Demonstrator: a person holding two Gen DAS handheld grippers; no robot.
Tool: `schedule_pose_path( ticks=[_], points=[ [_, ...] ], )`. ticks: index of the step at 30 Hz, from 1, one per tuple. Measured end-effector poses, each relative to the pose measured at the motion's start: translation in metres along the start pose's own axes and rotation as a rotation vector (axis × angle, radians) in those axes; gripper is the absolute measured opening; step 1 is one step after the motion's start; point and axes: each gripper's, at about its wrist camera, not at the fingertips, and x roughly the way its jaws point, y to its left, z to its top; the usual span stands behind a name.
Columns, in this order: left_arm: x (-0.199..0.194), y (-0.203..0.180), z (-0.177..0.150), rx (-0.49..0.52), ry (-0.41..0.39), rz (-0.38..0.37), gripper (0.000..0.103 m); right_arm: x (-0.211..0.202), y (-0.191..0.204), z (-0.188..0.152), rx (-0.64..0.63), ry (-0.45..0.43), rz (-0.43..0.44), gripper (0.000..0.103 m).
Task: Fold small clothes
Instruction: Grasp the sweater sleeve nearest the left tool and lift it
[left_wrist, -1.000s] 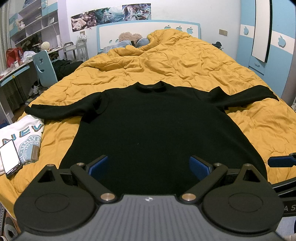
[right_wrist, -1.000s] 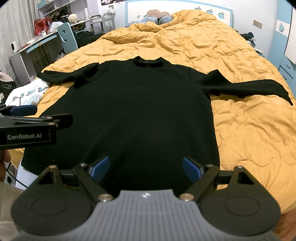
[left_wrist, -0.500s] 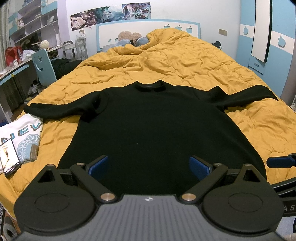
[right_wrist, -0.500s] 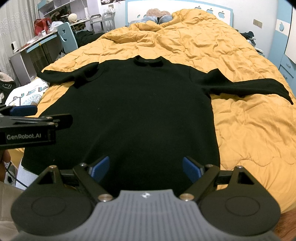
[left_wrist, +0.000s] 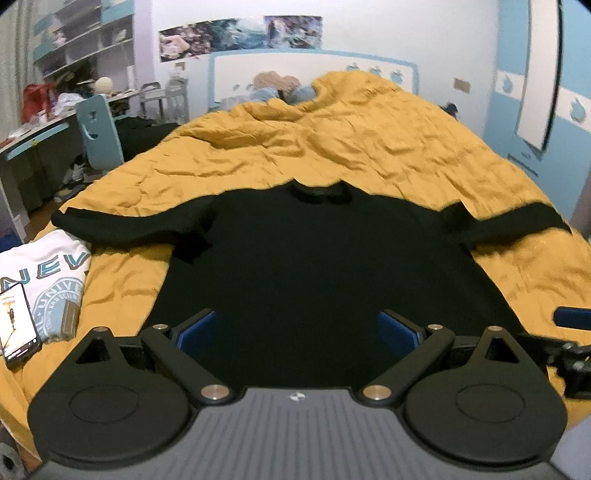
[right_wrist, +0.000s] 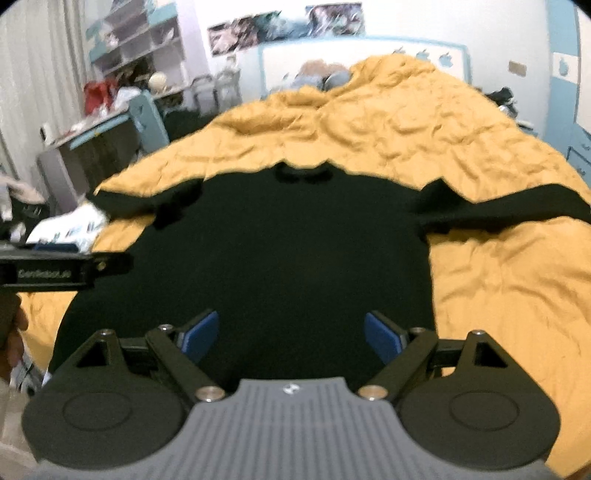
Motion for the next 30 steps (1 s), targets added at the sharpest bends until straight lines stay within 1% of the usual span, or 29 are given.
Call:
schedule_pose_path(
  ticks=[2,4,7,9,10,11,13,14,15,17,18,20,22,24,26,28,30],
  points=[
    [0.007,0.011,0.008,-0.025,-0.003,-0.007,0.103,0.007,-0.004,0.010,0.000,-0.026,-0.046,0.082],
    [0.015,0.022,0.015,-0.059,-0.004,0.000,0.103,0.016,-0.007,0.020,0.012,-0.030,-0.078,0.082],
    [0.027,0.041,0.026,-0.123,-0.016,0.011,0.103,0.030,-0.015,0.034,0.058,-0.029,-0.089,0.082],
    [0.036,0.055,0.035,-0.174,-0.037,0.026,0.103,0.039,-0.017,0.040,0.068,-0.033,-0.095,0.082],
    [0.040,0.064,0.039,-0.203,-0.048,0.022,0.103,0.045,-0.017,0.044,0.069,-0.042,-0.097,0.082],
    [0.044,0.073,0.044,-0.232,-0.067,-0.001,0.103,0.049,-0.016,0.046,0.068,-0.062,-0.093,0.082],
    [0.051,0.096,0.051,-0.299,-0.132,-0.047,0.101,0.059,-0.015,0.049,0.062,-0.120,-0.070,0.082],
    [0.054,0.106,0.055,-0.336,-0.152,-0.048,0.101,0.063,-0.015,0.051,0.059,-0.157,-0.067,0.082],
    [0.058,0.115,0.059,-0.365,-0.166,-0.038,0.101,0.067,-0.014,0.052,0.057,-0.187,-0.074,0.082],
    [0.068,0.137,0.069,-0.420,-0.199,0.007,0.101,0.077,-0.010,0.056,0.052,-0.250,-0.096,0.082],
    [0.074,0.149,0.075,-0.444,-0.207,0.042,0.101,0.083,-0.009,0.059,0.049,-0.277,-0.109,0.082],
    [0.084,0.173,0.084,-0.490,-0.232,0.106,0.096,0.097,-0.005,0.066,0.043,-0.305,-0.126,0.082],
    [0.095,0.201,0.092,-0.542,-0.225,0.171,0.090,0.115,-0.002,0.074,0.048,-0.304,-0.140,0.082],
    [0.109,0.238,0.100,-0.632,-0.207,0.190,0.087,0.132,-0.003,0.079,0.070,-0.298,-0.132,0.082],
    [0.121,0.275,0.104,-0.702,-0.213,0.170,0.087,0.150,-0.006,0.085,0.110,-0.272,-0.111,0.082],
    [0.133,0.314,0.106,-0.757,-0.233,0.148,0.087,0.170,-0.008,0.087,0.126,-0.227,-0.078,0.082],
    [0.148,0.348,0.108,-0.797,-0.220,0.125,0.086,0.189,-0.010,0.088,0.131,-0.169,-0.044,0.081]
  ],
)
